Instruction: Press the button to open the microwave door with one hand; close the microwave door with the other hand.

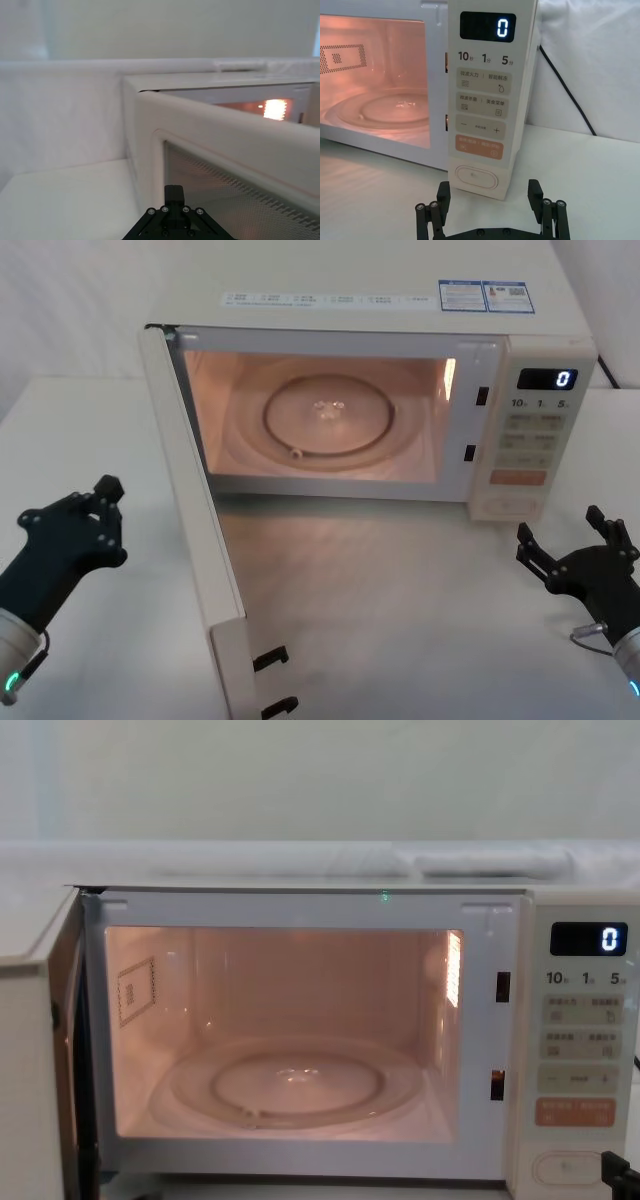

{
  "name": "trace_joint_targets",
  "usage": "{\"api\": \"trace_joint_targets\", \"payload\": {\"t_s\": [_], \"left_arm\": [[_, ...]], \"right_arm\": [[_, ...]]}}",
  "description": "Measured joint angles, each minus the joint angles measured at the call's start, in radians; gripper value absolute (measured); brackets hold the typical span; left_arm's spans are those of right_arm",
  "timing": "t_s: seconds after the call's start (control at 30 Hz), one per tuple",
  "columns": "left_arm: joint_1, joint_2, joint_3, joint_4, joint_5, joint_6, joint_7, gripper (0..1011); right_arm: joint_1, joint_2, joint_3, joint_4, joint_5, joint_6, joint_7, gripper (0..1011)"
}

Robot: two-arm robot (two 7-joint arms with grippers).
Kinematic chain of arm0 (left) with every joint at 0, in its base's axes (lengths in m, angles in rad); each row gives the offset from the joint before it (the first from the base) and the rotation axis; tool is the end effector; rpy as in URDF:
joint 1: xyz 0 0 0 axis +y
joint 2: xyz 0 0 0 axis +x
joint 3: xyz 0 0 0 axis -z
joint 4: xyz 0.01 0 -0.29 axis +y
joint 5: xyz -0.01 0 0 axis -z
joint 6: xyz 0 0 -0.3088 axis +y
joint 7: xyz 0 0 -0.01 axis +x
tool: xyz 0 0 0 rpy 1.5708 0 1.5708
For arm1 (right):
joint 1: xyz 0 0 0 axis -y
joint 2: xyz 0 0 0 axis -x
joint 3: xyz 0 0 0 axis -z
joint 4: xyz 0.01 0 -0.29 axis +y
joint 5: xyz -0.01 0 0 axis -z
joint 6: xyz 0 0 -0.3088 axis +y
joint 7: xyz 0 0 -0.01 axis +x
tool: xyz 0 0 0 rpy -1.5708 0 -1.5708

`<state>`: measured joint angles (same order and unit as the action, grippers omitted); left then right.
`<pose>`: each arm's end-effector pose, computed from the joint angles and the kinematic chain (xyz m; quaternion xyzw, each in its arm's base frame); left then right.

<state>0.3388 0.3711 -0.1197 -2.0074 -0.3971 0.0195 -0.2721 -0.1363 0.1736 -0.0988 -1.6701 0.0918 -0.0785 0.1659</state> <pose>0.2374 0.0933 -0.2322 -0.0304 -0.0335 0.5827 0.8114 0.2869 -0.0144 -0.3110 -0.0157 -0.0313 -0.5993 0.7997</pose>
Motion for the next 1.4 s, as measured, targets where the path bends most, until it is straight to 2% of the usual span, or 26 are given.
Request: {"api": "trace_joint_targets", "payload": {"t_s": [0.17, 0.57, 1.1, 1.4], "left_arm": [[-0.022, 0.027, 0.027, -0.005, -0.01, 0.016, -0.017, 0], [-0.084, 0.054, 0.116, 0.011, -0.011, 0.017, -0.03, 0], [-0.173, 0.072, 0.219, 0.027, -0.01, 0.015, -0.045, 0], [-0.22, 0.077, 0.262, 0.04, -0.001, 0.016, -0.049, 0]], "right_arm": [[0.0, 0.0, 0.0, 0.0, 0.0, 0.0, 0.0, 1002], [0.0, 0.0, 0.0, 0.0, 0.0, 0.0, 0.0, 1002], [0.0, 0.0, 0.0, 0.0, 0.0, 0.0, 0.0, 1002], [0.0, 0.0, 0.0, 0.0, 0.0, 0.0, 0.0, 1002]]}}
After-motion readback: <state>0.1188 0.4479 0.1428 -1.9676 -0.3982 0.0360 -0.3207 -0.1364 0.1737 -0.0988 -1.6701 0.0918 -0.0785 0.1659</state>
